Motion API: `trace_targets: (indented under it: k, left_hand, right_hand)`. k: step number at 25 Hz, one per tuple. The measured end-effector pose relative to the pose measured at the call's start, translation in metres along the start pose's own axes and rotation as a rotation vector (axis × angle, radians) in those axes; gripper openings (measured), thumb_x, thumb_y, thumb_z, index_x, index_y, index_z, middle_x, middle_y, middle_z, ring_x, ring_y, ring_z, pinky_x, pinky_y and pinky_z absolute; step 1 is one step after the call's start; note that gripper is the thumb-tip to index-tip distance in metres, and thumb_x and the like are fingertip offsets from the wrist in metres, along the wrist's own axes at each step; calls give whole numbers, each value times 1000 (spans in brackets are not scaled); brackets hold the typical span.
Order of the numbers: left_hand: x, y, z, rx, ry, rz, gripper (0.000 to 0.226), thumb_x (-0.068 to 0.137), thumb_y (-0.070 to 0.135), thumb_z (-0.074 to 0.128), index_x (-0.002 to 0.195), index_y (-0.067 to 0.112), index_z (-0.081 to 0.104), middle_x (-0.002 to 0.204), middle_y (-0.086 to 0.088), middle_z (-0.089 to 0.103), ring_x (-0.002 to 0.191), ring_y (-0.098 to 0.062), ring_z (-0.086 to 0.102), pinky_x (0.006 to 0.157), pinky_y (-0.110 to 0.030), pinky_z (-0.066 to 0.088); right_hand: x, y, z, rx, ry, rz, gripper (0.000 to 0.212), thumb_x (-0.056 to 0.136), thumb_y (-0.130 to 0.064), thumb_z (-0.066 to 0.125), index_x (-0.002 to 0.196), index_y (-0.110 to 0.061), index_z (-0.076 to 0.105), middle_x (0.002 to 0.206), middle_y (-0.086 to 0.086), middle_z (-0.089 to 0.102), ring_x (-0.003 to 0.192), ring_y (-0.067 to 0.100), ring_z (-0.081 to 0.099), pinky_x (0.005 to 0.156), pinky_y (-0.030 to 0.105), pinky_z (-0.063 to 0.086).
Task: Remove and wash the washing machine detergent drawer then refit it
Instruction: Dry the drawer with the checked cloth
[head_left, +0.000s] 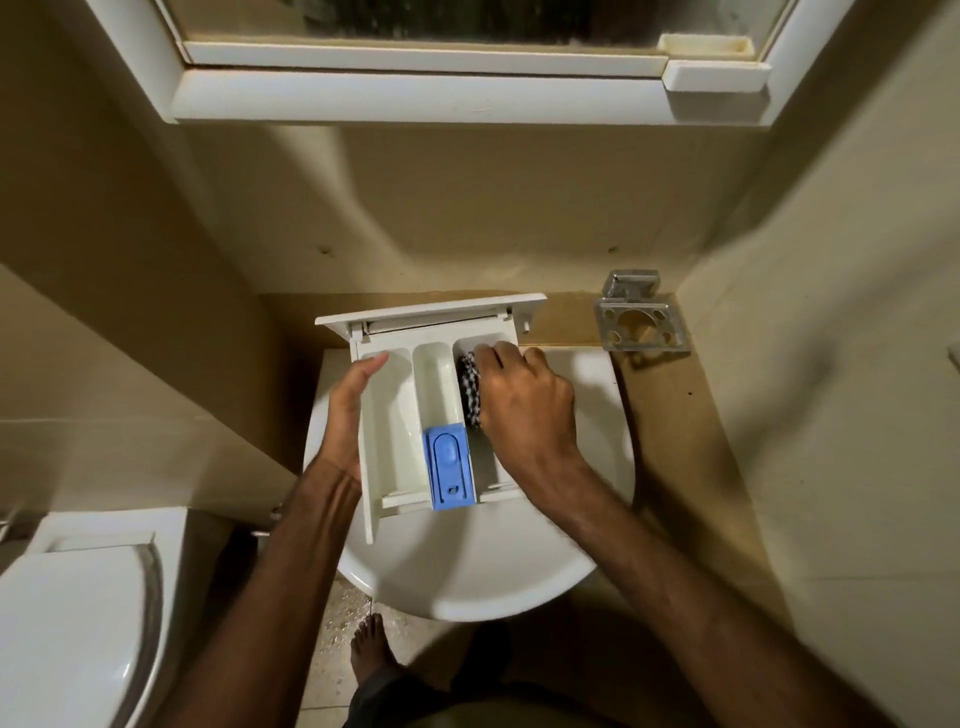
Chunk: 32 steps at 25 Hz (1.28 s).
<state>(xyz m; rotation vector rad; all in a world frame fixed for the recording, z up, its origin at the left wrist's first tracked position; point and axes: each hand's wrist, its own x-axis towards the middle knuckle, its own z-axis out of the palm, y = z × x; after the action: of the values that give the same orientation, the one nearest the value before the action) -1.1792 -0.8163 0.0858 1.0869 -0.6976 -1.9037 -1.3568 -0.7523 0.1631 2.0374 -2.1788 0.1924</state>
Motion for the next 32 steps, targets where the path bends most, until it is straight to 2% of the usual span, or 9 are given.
trace_targets:
  k: [3, 7, 10, 12, 15, 17, 19, 24, 32]
  left_hand:
    - [0, 1, -5, 6, 41, 16, 30, 79, 52, 78, 92, 25, 81, 85, -1, 76, 73, -19, 74, 66, -32, 61]
    - [3, 1, -16, 154, 123, 87, 53, 76, 60, 78, 117, 26, 77, 130, -5, 72, 129, -31, 62, 116, -52, 43]
    - [-1, 1, -13, 124, 134, 103, 34, 79, 54, 78, 101, 29, 81, 108, 1, 78, 104, -21, 72, 100, -41, 54]
    - [-4, 2, -12, 48, 116, 84, 33, 82, 55, 79, 103, 29, 82, 105, 1, 79, 94, -16, 75, 82, -32, 60]
    - [-10, -1, -10, 84, 147, 96, 66, 79, 72, 74, 133, 34, 70, 147, 1, 63, 134, -19, 60, 113, -43, 47]
    - [-15, 0, -3, 130, 148, 125, 48, 87, 70, 67, 128, 46, 71, 139, 13, 68, 131, -7, 62, 109, -31, 51]
    - [-17, 3, 4, 187, 115, 140, 20, 100, 61, 55, 101, 62, 75, 106, 32, 75, 97, 15, 69, 71, -8, 57]
    - [-23, 11, 17, 147, -12, 63, 37, 106, 57, 43, 87, 71, 72, 85, 47, 68, 79, 31, 60, 54, 2, 46]
    - [-15, 19, 12, 137, -78, -23, 55, 94, 74, 54, 122, 32, 77, 120, -6, 78, 108, -23, 76, 80, -33, 63]
  right_hand:
    - [-18, 0, 5, 103, -275, -146, 25, 87, -10, 66, 110, -18, 68, 102, 4, 73, 97, 29, 69, 68, 33, 45]
    - [-37, 10, -4, 264, -379, -94, 16, 91, -19, 64, 104, -22, 72, 96, 4, 73, 93, 31, 68, 72, 32, 48]
    - [-38, 29, -16, 706, -399, 128, 23, 94, -29, 70, 116, -25, 77, 104, -2, 78, 99, 19, 71, 87, 36, 59]
    - [-42, 38, -24, 1115, -295, 301, 24, 94, -23, 75, 118, -21, 78, 107, -3, 79, 102, 16, 74, 90, 45, 62]
    - [-45, 42, -31, 1391, 49, 420, 18, 96, -25, 72, 110, -36, 75, 106, -7, 79, 100, 15, 76, 82, 47, 65]
    - [-40, 38, -31, 1395, 187, 356, 19, 98, -26, 68, 113, -36, 72, 109, -8, 77, 103, 15, 75, 85, 46, 64]
    - [-33, 29, -26, 1323, 252, 270, 22, 100, -21, 66, 121, -27, 71, 114, -9, 75, 108, 15, 72, 91, 44, 61]
    - [-24, 18, -11, 1029, 317, -10, 24, 100, -6, 63, 121, -14, 70, 119, -7, 69, 116, 12, 65, 96, 36, 55]
    - [-24, -2, -3, 551, -35, -51, 33, 86, -47, 77, 102, -24, 61, 115, -11, 63, 104, 17, 60, 75, 34, 52]
